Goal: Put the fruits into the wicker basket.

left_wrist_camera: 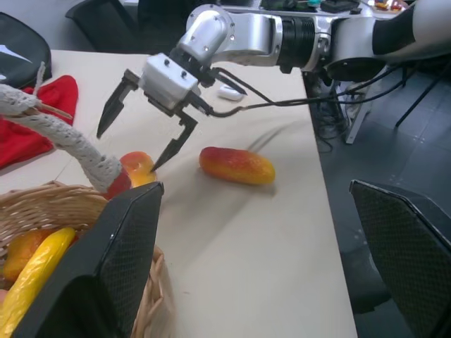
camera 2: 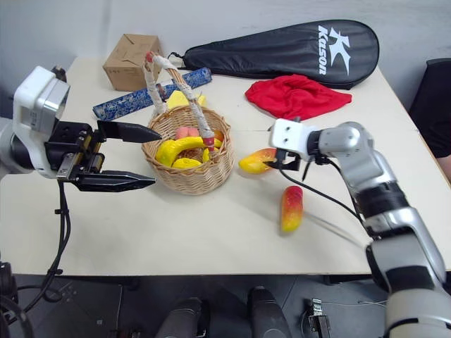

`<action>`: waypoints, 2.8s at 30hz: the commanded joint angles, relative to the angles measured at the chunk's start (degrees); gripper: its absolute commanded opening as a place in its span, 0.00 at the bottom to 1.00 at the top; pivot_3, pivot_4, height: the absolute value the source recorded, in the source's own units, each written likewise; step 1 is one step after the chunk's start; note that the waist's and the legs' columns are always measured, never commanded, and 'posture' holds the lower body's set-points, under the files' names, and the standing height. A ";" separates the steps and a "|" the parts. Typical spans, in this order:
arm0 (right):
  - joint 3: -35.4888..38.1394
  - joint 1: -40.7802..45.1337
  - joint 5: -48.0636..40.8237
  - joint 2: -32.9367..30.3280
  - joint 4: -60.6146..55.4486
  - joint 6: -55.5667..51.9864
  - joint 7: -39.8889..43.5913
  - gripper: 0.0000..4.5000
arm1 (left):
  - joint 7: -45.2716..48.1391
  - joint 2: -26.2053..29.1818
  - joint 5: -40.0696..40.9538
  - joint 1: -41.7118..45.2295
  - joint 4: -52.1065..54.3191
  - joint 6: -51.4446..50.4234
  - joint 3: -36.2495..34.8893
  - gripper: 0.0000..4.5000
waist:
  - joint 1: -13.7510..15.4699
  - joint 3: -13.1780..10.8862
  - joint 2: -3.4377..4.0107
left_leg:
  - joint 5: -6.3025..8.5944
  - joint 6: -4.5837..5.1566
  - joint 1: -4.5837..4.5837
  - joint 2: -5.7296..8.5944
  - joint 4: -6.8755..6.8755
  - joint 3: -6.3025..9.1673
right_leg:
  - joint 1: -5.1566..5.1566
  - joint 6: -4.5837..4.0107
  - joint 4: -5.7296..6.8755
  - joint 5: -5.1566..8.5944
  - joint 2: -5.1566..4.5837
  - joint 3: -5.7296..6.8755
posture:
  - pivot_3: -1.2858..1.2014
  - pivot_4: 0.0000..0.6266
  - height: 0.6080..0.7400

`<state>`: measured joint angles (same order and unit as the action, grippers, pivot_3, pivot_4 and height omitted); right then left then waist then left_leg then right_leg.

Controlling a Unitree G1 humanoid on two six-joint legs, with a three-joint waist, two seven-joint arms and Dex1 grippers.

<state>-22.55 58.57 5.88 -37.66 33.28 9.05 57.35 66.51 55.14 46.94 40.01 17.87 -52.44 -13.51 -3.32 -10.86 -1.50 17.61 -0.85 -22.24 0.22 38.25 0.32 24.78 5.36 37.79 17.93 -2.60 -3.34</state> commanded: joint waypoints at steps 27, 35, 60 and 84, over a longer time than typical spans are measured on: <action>11.99 8.60 -1.99 7.87 20.95 0.80 0.33 0.61 | -7.45 3.33 5.67 -2.86 0.12 -0.68 -9.36 1.00 | -0.65 0.00 0.00 | -0.06 -0.13 -0.01 -0.01 0.00 0.11 | -0.02 0.00 0.09 0.00 0.00 0.01 | 0.52 0.24 1.00; 17.63 14.12 -11.09 15.73 10.09 -15.41 3.17 0.61 | -9.83 4.36 5.98 -6.89 -0.11 -0.34 -13.86 1.00 | -1.89 -0.01 0.03 | -0.10 -0.22 0.03 -0.10 -0.11 0.13 | 0.05 -0.01 0.15 0.00 0.06 -0.02 | 0.52 0.24 1.00; 23.72 12.72 -18.29 7.83 -5.04 -34.69 9.42 0.99 | -13.74 3.25 9.62 -7.61 2.47 0.96 -12.71 1.00 | -0.60 -0.01 0.02 | -0.09 -0.21 -0.22 0.02 -0.12 0.40 | 0.12 -0.01 -0.02 0.00 -0.11 0.13 | 0.52 0.24 1.00; 17.88 -25.35 -8.62 -19.28 -28.42 14.90 26.76 0.99 | -6.01 -2.34 8.87 1.21 0.20 2.85 1.55 1.00 | 0.32 -0.03 0.05 | 0.14 0.22 0.61 -0.05 -0.08 -0.32 | -0.34 0.00 0.01 0.00 0.10 -0.08 | 0.52 0.24 1.00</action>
<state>-3.60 31.98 -4.86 -57.23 2.59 18.98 84.90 59.63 52.00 54.28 40.96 15.71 -49.40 -10.97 -3.01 -10.89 -1.45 17.75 -0.64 -21.62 0.17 38.16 0.00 24.44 5.36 37.80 17.93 -2.49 -3.42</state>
